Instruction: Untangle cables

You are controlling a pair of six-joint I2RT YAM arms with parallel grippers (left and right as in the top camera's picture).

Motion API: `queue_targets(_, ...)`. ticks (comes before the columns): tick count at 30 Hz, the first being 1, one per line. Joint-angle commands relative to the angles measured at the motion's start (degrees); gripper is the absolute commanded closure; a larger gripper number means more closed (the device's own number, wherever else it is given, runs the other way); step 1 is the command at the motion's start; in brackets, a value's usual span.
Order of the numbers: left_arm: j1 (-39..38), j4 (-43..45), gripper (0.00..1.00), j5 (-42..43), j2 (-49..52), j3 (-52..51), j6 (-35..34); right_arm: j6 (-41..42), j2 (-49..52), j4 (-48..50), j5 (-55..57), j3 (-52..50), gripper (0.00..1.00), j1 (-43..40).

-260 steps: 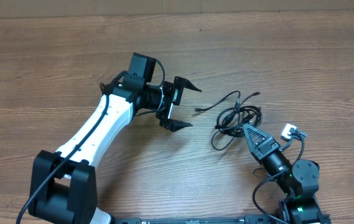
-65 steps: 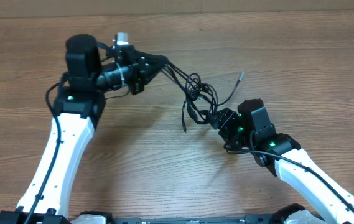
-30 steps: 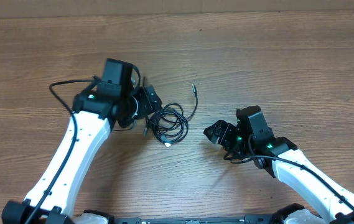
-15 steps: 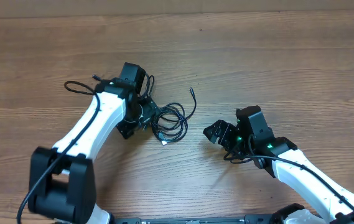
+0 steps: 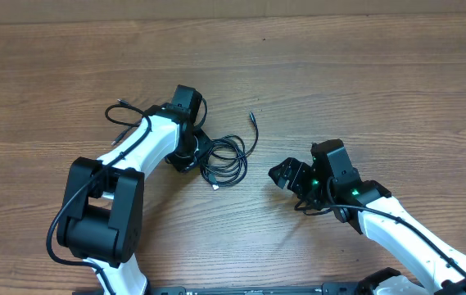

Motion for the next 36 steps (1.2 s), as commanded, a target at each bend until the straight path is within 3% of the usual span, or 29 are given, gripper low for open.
queue_targets(1, 0.1, -0.2, 0.96, 0.8, -0.8, 2.8, 2.9, -0.4, 0.2, 0.0, 0.8, -0.3, 0.13, -0.4)
queue_targets(4, 0.5, -3.7, 0.96, 1.6, -2.1, 6.5, 7.4, -0.9, 0.2, 0.1, -1.0, -0.3, 0.13, -0.4)
queue_targets(6, 0.5, -6.6, 0.96, 1.6, -3.5, 9.6, 11.7, -5.4, 0.0, 0.6, -3.4, -0.2, 0.12, -0.4)
queue_targets(13, 0.4, -12.2, 0.96, 11.9, -10.3, 18.8, 37.0, -12.3, -0.7, 0.7, -13.4, 2.5, 0.08, -0.4)
queue_targets(18, 0.5, -13.3, 0.96, 17.3, -15.2, 20.3, 49.6, -14.7, -0.7, 0.7, -16.5, 4.8, 0.07, -0.4)
queue_targets(26, 0.5, -14.6, 0.96, 17.4, -19.3, 20.3, 56.5, -18.9, -2.4, 0.6, -21.6, 8.3, 0.07, -0.4)
queue_targets(36, 0.5, -17.0, 0.96, 19.9, -19.3, 20.3, 58.1, -18.8, -8.9, 3.3, -24.6, 12.3, 0.11, -0.4)
